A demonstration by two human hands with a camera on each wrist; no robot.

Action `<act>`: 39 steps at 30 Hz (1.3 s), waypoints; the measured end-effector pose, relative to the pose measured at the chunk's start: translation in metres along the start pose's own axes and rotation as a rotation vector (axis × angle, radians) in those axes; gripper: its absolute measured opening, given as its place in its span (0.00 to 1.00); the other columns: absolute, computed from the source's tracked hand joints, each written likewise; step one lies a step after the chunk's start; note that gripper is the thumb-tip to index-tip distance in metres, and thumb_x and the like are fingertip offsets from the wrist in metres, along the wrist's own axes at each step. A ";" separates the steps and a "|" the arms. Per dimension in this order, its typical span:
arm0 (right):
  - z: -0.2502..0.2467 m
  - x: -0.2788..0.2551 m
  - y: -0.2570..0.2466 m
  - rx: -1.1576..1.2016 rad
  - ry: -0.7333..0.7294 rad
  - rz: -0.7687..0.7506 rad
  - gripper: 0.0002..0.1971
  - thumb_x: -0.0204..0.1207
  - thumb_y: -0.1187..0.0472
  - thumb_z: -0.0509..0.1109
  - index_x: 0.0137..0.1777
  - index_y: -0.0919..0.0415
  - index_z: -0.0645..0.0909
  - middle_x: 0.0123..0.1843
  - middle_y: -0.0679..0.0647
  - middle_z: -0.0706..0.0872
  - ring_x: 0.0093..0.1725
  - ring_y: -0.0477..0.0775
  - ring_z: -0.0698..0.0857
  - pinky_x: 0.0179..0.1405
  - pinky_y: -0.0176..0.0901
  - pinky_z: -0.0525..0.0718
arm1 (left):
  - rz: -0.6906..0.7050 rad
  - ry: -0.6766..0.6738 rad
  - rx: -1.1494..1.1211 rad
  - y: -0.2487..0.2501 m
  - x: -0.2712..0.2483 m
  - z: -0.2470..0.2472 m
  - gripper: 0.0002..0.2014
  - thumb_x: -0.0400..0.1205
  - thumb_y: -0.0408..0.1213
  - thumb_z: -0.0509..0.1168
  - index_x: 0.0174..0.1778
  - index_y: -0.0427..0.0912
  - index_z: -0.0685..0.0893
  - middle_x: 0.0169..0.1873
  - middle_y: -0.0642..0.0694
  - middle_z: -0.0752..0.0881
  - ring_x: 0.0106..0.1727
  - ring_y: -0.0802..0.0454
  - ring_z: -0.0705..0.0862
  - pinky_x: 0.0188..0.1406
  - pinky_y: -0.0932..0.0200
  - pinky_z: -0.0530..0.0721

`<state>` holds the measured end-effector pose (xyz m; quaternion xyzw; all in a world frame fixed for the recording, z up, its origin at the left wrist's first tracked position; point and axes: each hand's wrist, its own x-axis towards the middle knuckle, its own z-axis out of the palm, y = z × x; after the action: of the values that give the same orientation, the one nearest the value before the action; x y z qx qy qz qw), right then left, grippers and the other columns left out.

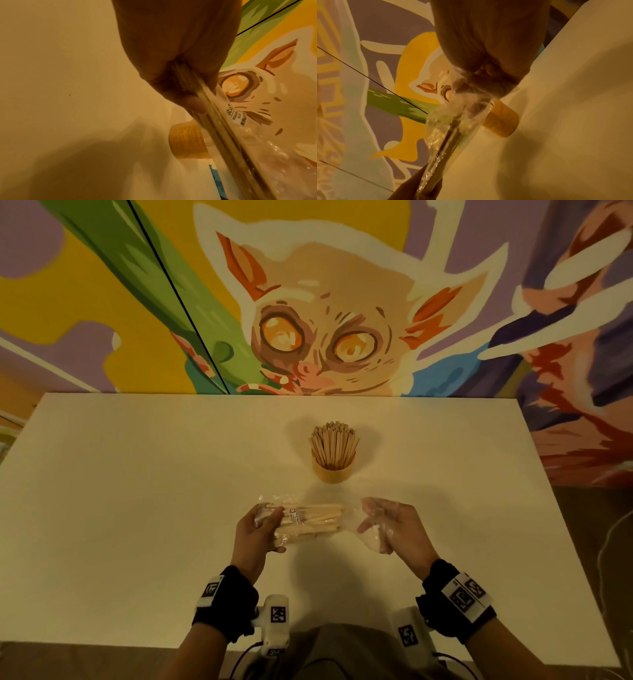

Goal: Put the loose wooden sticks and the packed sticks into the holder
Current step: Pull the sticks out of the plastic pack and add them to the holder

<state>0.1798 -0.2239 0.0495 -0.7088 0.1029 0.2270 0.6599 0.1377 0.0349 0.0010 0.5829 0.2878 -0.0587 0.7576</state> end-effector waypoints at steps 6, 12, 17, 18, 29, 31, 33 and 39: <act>0.012 -0.001 0.008 0.069 -0.055 0.003 0.07 0.81 0.69 0.69 0.48 0.65 0.89 0.29 0.53 0.86 0.19 0.53 0.72 0.18 0.35 0.69 | 0.017 -0.120 0.050 0.003 -0.012 0.019 0.14 0.76 0.38 0.72 0.53 0.35 0.82 0.34 0.42 0.87 0.27 0.51 0.83 0.17 0.61 0.80; 0.007 -0.005 0.009 0.142 0.000 -0.049 0.08 0.83 0.71 0.66 0.53 0.74 0.86 0.29 0.55 0.82 0.22 0.51 0.72 0.20 0.35 0.67 | 0.130 -0.070 0.118 0.008 -0.016 0.027 0.09 0.81 0.40 0.69 0.48 0.37 0.83 0.31 0.44 0.81 0.25 0.51 0.74 0.15 0.62 0.72; -0.003 -0.008 0.008 0.341 -0.033 0.004 0.10 0.84 0.65 0.66 0.54 0.67 0.88 0.35 0.63 0.83 0.26 0.50 0.73 0.22 0.36 0.66 | 0.173 0.010 0.103 0.012 -0.013 0.025 0.07 0.85 0.38 0.66 0.43 0.40 0.83 0.29 0.46 0.78 0.24 0.51 0.70 0.14 0.63 0.66; -0.002 -0.008 0.009 0.322 -0.046 0.016 0.09 0.83 0.68 0.66 0.55 0.68 0.87 0.34 0.62 0.83 0.25 0.50 0.73 0.22 0.35 0.66 | 0.178 -0.006 0.109 0.013 -0.014 0.027 0.07 0.84 0.39 0.68 0.42 0.40 0.83 0.28 0.46 0.78 0.24 0.51 0.70 0.14 0.63 0.66; -0.005 -0.002 0.009 0.187 -0.086 0.019 0.08 0.83 0.68 0.68 0.50 0.73 0.87 0.29 0.59 0.83 0.21 0.47 0.72 0.21 0.32 0.64 | 0.236 0.002 0.241 0.023 -0.021 0.037 0.07 0.78 0.28 0.73 0.48 0.33 0.82 0.33 0.42 0.85 0.23 0.60 0.78 0.16 0.67 0.72; -0.007 -0.002 0.007 0.165 -0.109 0.016 0.08 0.81 0.67 0.70 0.51 0.72 0.87 0.29 0.60 0.84 0.21 0.48 0.72 0.21 0.33 0.65 | 0.248 0.017 0.237 0.024 -0.021 0.037 0.08 0.78 0.27 0.72 0.50 0.33 0.82 0.35 0.41 0.85 0.24 0.60 0.80 0.17 0.68 0.73; -0.007 -0.003 0.005 0.110 -0.153 0.017 0.07 0.81 0.69 0.70 0.51 0.74 0.87 0.30 0.59 0.83 0.22 0.49 0.73 0.21 0.34 0.67 | 0.221 -0.022 0.229 0.026 -0.023 0.039 0.09 0.78 0.26 0.72 0.51 0.33 0.82 0.34 0.44 0.85 0.24 0.62 0.81 0.17 0.69 0.74; 0.000 -0.001 0.009 0.009 -0.156 0.041 0.12 0.80 0.77 0.63 0.48 0.68 0.88 0.32 0.57 0.80 0.23 0.48 0.73 0.20 0.36 0.69 | 0.208 -0.107 0.280 0.027 -0.022 0.043 0.15 0.73 0.28 0.77 0.55 0.41 0.85 0.42 0.44 0.90 0.40 0.54 0.89 0.34 0.65 0.83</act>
<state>0.1751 -0.2249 0.0415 -0.6839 0.0666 0.2948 0.6641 0.1470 -0.0009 0.0417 0.7056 0.1740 -0.0504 0.6851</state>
